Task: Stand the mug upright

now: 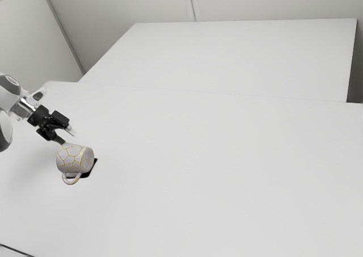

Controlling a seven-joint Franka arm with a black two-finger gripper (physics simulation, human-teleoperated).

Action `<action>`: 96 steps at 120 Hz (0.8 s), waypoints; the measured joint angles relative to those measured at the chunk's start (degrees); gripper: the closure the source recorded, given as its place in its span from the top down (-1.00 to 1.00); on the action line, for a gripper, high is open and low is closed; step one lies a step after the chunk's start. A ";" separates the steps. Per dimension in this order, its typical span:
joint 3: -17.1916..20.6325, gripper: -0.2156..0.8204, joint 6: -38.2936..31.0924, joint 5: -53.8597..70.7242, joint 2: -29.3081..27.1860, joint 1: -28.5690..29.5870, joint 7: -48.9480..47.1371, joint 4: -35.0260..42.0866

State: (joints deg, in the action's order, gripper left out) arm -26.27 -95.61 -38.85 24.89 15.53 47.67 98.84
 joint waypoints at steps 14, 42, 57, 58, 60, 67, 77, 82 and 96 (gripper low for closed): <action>0.00 0.58 0.63 -1.43 0.02 0.00 0.87 0.27; -1.87 0.58 3.08 -1.52 0.02 0.03 1.77 1.11; -2.09 0.58 4.96 -1.78 0.02 0.02 1.79 2.24; -2.10 0.58 5.07 -1.80 0.02 0.02 1.77 2.35; -2.13 0.58 5.29 -1.84 0.02 0.03 1.74 2.55; -2.43 0.58 6.03 -2.19 0.03 0.02 1.59 3.22; -2.59 0.58 6.88 -2.76 0.03 0.03 1.34 3.84; -2.62 0.58 7.30 -3.16 0.02 0.03 1.22 4.19; -2.67 0.58 8.13 -4.56 0.01 0.02 0.79 5.51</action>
State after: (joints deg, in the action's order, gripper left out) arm -28.95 -87.48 -43.41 24.90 15.55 48.46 104.35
